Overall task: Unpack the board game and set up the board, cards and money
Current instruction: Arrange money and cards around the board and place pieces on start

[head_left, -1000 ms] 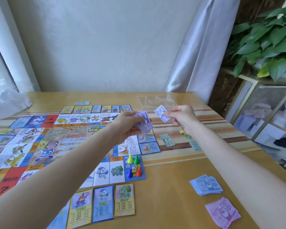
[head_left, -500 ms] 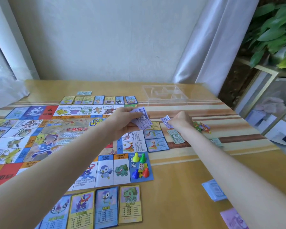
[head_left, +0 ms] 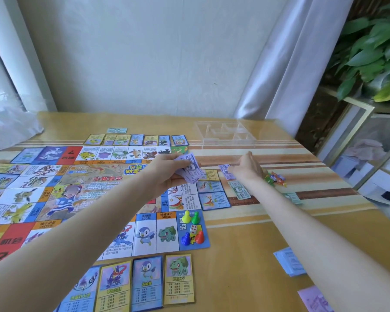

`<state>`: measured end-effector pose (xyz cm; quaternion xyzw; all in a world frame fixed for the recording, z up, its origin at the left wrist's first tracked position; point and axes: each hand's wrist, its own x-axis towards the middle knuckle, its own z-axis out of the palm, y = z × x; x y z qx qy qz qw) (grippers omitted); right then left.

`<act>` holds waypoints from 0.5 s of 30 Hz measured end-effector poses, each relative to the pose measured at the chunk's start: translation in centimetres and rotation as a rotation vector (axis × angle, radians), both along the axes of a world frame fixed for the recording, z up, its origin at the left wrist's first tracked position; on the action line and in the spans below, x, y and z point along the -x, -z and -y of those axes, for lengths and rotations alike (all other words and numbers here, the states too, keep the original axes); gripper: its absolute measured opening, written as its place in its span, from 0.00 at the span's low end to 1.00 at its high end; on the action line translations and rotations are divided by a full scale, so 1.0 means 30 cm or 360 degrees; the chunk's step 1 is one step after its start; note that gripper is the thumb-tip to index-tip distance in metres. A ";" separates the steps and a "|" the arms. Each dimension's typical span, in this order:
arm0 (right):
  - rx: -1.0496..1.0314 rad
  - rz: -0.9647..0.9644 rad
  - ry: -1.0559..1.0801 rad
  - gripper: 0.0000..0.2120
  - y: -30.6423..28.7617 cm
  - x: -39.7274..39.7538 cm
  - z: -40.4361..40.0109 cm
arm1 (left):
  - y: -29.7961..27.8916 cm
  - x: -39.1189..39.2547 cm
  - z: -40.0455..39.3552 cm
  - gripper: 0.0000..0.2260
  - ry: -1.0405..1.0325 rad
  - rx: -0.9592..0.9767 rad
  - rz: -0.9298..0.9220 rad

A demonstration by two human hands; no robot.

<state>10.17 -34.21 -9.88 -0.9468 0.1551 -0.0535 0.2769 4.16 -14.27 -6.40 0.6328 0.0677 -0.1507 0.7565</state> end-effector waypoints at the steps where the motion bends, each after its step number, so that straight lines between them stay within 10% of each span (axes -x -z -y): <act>1: -0.0048 0.0071 0.0025 0.14 -0.029 0.009 -0.003 | -0.004 0.000 0.000 0.05 -0.0003 0.0008 0.0003; 8: -0.0818 -0.0143 -0.0938 0.08 -0.218 0.070 -0.203 | -0.048 -0.027 -0.061 0.03 -0.0092 0.0004 0.0084; 15: -0.1042 -0.0070 -0.1017 0.09 -0.242 -0.017 -0.387 | -0.080 -0.072 -0.223 0.04 -0.0161 0.0074 0.0184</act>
